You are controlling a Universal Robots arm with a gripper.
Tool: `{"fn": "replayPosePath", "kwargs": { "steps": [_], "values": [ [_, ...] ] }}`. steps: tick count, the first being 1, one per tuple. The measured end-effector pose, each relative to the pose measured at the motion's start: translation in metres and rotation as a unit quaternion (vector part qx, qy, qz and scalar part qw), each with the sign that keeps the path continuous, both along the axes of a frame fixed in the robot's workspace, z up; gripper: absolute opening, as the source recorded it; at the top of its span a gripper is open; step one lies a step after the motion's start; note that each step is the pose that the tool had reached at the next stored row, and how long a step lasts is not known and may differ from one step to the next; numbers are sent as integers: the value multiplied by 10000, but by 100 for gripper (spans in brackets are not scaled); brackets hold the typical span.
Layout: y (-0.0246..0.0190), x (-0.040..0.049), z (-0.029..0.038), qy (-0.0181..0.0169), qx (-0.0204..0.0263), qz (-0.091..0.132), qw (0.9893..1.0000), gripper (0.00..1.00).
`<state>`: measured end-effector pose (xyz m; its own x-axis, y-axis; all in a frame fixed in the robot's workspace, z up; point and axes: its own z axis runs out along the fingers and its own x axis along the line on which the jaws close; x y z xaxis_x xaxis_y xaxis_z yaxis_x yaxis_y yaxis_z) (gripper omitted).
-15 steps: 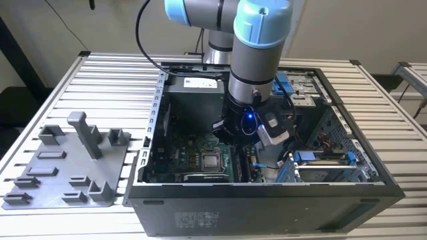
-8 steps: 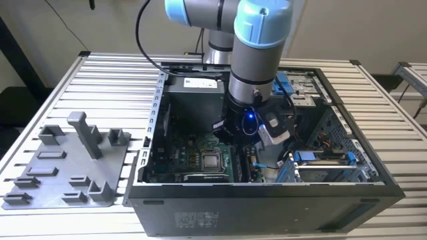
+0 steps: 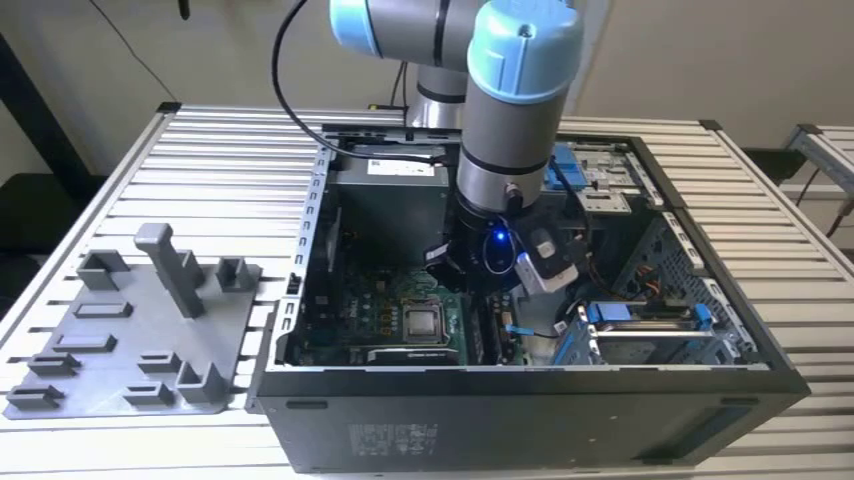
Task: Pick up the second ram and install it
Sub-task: 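Insert the second ram into the second slot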
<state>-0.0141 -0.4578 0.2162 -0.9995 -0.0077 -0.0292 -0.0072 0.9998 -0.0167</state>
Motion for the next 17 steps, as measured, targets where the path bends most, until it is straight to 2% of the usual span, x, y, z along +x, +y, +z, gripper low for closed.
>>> {"fn": "replayPosePath", "kwargs": {
  "steps": [17],
  "values": [
    [2,0,-32,-1,-1,0,10000,16]
  ]
}}
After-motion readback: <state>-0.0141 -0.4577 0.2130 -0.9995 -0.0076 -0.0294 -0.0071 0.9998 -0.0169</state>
